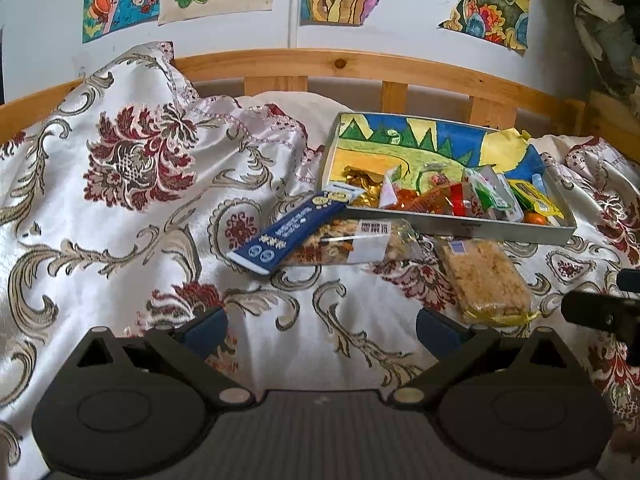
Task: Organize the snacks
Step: 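Move both tools toward the puffed-rice cake and blue stick pack, then close the right tool on the puffed-rice cake while the left tool reaches the blue stick pack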
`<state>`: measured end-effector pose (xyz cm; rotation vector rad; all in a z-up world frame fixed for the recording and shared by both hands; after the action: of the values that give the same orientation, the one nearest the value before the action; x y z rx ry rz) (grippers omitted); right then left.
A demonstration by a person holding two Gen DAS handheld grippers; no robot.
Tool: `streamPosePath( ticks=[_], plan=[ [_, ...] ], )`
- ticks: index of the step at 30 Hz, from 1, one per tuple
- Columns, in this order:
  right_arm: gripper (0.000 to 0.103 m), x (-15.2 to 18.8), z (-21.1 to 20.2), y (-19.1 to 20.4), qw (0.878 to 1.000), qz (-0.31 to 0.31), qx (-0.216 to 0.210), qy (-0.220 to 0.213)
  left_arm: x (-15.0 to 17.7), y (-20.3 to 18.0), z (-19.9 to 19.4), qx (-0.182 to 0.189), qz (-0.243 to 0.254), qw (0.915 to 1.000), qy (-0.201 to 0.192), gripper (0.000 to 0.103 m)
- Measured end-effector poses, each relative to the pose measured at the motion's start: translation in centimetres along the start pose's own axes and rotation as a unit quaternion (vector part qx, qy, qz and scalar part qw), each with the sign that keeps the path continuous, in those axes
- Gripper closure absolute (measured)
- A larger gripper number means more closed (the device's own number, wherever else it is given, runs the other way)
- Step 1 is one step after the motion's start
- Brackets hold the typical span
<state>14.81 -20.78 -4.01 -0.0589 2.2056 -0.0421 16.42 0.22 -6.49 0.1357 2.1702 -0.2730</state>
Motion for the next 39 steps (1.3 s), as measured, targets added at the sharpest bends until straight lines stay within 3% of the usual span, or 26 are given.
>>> streamPosePath(
  ticks=[21,39],
  plan=[
    [0.001,-1.0,2.4,-0.1,1.000,0.005,-0.001,0.000,-4.2,0.4,1.9,-0.020,0.057,0.9982,-0.005,0.001],
    [0.001,-0.2,4.3,0.6,1.000,0.013,-0.018,0.014,-5.5,1.7,3.8,-0.034,0.082,0.9960,0.011,0.001]
  ],
)
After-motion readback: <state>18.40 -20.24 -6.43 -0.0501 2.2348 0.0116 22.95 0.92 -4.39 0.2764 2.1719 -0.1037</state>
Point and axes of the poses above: each gripper's, at about its wrist camera, not at the fingertips, and z roughly the way its jaws point, y to its left, x to its underside, the point moved 7 cm from there along z, roughly the way its jaws point, and after that the axes turned 11 degrees about x, right-handed, at the moved point
